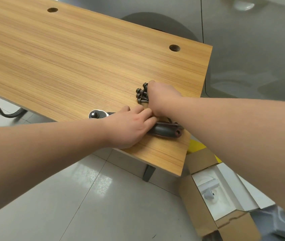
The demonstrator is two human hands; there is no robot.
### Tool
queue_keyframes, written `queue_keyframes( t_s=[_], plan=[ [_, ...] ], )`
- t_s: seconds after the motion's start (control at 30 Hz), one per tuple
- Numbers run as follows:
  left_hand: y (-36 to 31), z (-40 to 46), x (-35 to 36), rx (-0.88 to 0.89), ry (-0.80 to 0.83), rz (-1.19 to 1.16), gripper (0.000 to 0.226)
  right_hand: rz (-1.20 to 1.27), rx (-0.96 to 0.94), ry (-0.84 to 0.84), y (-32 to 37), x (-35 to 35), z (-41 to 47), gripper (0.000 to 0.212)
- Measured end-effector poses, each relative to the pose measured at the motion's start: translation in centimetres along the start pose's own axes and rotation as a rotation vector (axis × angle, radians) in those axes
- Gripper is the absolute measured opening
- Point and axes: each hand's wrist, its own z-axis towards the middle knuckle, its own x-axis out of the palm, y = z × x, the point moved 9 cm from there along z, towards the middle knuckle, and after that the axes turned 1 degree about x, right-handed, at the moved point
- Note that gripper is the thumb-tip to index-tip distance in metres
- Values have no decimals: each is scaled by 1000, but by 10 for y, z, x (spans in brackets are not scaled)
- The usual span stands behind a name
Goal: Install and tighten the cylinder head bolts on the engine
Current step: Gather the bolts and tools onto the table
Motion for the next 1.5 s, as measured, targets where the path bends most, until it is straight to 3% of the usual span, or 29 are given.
queue_keyframes(
  t_s=[0.13,0.23,0.3,0.47,0.57,0.63,0.77,0.93,1.1,1.2,1.27,1.33,1.43,1.5],
  plan=[
    [-1,8,0,-52,64,-88,42,12,50,-5,-26,-6,-10,21],
    [10,19,-1,-212,130,-180,23,75,129,-26,-57,-28,-23,31],
    [16,27,-3,-299,163,-223,9,169,207,-22,-79,-45,-36,28],
    [23,36,-10,-369,188,-304,10,603,451,-4,-135,-73,-106,29],
    [15,38,-29,-370,187,-388,12,1019,589,-53,-169,-80,-192,22],
    [4,38,-55,-385,103,-472,15,1252,648,-51,-185,-81,-267,20],
    [-55,30,-128,-331,-25,-725,23,1497,805,-26,-202,-91,-450,20],
    [-224,30,-240,-34,-73,-1034,58,1694,1063,-182,-180,-114,-700,30],
    [-497,-36,-344,415,-7,-1165,74,1741,1410,-521,-115,-111,-958,56],
    [-688,-130,-435,774,136,-1051,57,1819,1561,-851,-48,-99,-1107,49],
    [-800,-219,-478,1047,146,-940,39,1808,1692,-1074,8,-80,-1207,46],
    [-899,-313,-503,1251,224,-875,40,1751,1843,-1245,69,-56,-1305,47],
    [-1012,-450,-524,1580,185,-795,28,1658,1982,-1495,162,-27,-1420,18],
    [-1074,-530,-516,1750,309,-735,21,1575,2081,-1669,222,-4,-1483,17]
  ],
)
